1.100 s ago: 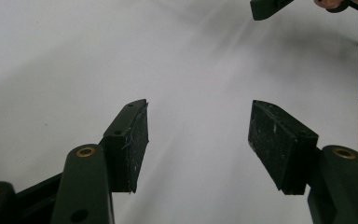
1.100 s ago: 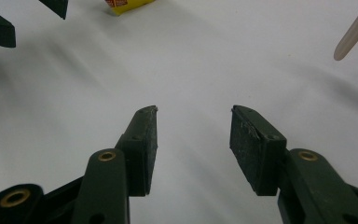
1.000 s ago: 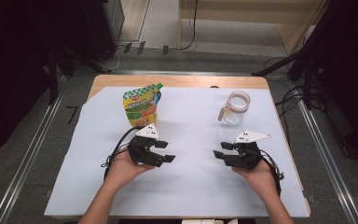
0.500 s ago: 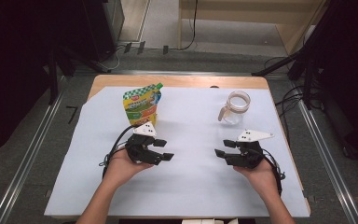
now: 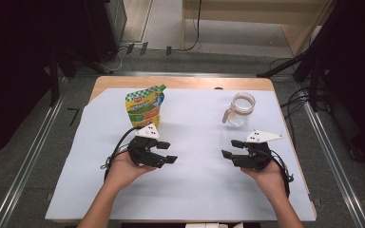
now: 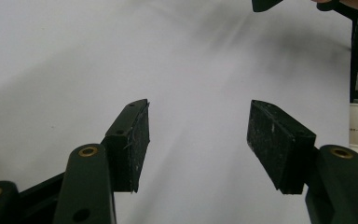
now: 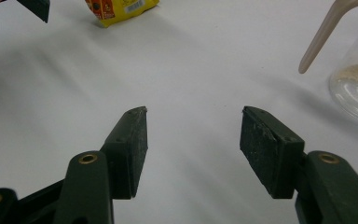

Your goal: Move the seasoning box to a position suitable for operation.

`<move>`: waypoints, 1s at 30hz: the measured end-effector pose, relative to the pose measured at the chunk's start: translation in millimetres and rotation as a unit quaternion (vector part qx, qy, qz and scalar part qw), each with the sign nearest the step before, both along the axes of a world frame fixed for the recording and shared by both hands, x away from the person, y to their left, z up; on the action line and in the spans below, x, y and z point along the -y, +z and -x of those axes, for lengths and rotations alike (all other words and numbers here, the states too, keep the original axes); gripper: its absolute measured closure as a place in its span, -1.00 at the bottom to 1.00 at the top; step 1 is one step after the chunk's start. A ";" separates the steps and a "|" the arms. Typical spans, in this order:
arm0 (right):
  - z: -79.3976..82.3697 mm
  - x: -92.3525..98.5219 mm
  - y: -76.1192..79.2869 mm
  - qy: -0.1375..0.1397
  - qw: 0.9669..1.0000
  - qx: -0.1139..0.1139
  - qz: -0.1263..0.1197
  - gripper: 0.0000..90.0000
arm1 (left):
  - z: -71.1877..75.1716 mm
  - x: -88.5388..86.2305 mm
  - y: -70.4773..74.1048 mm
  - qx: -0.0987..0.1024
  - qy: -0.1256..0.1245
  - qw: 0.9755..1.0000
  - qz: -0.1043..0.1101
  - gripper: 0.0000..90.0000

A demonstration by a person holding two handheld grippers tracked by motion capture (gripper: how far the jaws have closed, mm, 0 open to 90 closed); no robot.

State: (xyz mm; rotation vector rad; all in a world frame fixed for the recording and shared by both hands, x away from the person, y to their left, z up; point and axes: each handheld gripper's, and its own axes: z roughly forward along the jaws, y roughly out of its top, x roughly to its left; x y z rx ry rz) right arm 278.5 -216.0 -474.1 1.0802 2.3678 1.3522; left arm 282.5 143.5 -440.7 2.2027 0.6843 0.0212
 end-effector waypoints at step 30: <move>-47.0 34.3 -9.6 -0.102 0.995 -0.012 0.016 -0.19 | 0.8 4.1 -1.3 0.000 -0.011 1.000 -0.002 -0.12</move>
